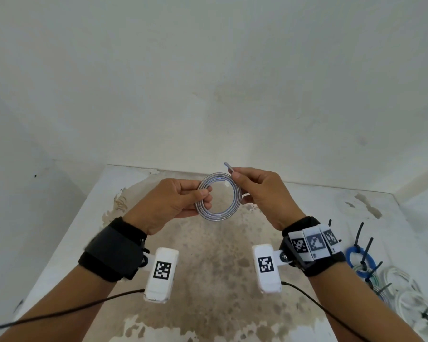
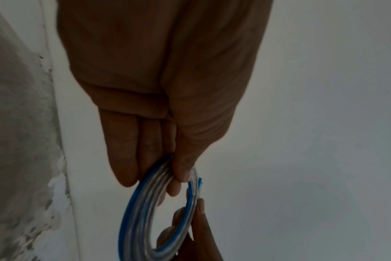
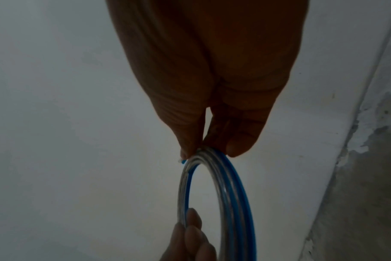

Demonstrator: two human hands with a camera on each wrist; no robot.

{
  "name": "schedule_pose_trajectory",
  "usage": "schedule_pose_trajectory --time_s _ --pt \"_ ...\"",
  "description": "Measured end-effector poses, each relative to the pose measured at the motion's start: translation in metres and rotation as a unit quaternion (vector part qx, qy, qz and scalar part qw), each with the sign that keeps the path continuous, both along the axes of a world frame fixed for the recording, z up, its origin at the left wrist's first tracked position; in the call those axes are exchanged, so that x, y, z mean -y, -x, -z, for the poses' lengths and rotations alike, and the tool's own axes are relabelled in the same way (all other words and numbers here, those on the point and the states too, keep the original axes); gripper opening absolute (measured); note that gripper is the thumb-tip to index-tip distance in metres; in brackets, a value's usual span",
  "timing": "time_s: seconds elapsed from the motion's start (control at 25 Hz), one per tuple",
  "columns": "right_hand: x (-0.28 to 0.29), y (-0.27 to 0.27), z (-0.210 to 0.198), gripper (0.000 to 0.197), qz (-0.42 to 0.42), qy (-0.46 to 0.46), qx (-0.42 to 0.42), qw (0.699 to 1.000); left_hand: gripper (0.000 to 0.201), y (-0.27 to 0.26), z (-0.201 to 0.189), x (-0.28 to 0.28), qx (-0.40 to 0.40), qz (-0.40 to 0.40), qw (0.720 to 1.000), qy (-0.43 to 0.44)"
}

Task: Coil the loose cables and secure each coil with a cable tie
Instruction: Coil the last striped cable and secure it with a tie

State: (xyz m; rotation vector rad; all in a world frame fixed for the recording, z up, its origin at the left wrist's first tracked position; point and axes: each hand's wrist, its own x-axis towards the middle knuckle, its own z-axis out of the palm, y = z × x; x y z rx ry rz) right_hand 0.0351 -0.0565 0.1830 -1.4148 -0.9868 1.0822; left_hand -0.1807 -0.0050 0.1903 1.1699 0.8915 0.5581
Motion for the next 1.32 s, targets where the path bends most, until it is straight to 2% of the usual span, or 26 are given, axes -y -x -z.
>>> schedule_pose_trajectory --time_s 0.12,0.2,0.28,0.36,0.4,0.48,0.64,0.92,1.12,1.32 --pt "0.004 -0.004 -0.001 0.021 -0.051 0.029 0.011 0.998 0.024 0.002 0.001 0.001 -0.017 0.013 1.000 0.000" --pt "0.005 -0.004 -0.001 0.020 -0.037 0.035 -0.032 0.998 0.021 0.001 0.007 0.000 0.011 -0.018 1.000 0.007" --pt "0.007 0.000 -0.004 0.017 0.003 0.024 -0.166 0.986 0.017 -0.002 0.015 -0.005 0.098 -0.114 0.987 0.064" --pt "0.012 0.008 -0.004 0.011 0.008 -0.005 -0.288 0.957 0.015 -0.003 0.022 -0.016 0.176 -0.213 0.952 0.134" --pt "0.015 0.014 -0.001 0.010 0.002 -0.016 -0.306 0.952 0.014 -0.003 0.026 -0.022 0.192 -0.249 0.937 0.153" --pt "0.022 0.027 0.005 0.013 -0.011 -0.028 -0.288 0.957 0.013 -0.003 0.030 -0.033 0.198 -0.294 0.921 0.161" --pt "0.028 0.040 0.014 0.009 0.002 -0.042 -0.282 0.959 0.012 -0.009 0.031 -0.045 0.195 -0.330 0.911 0.154" --pt "0.031 0.026 0.013 0.007 0.049 -0.049 -0.300 0.951 0.011 -0.006 0.031 -0.044 0.189 -0.321 0.915 0.156" --pt "0.012 -0.006 0.008 0.018 0.151 -0.033 -0.253 0.955 0.016 -0.003 0.030 -0.015 0.118 -0.167 0.976 0.078" --pt "-0.003 -0.014 0.000 0.020 0.146 -0.025 -0.179 0.973 0.018 -0.006 0.022 -0.005 0.072 -0.085 0.992 0.052"
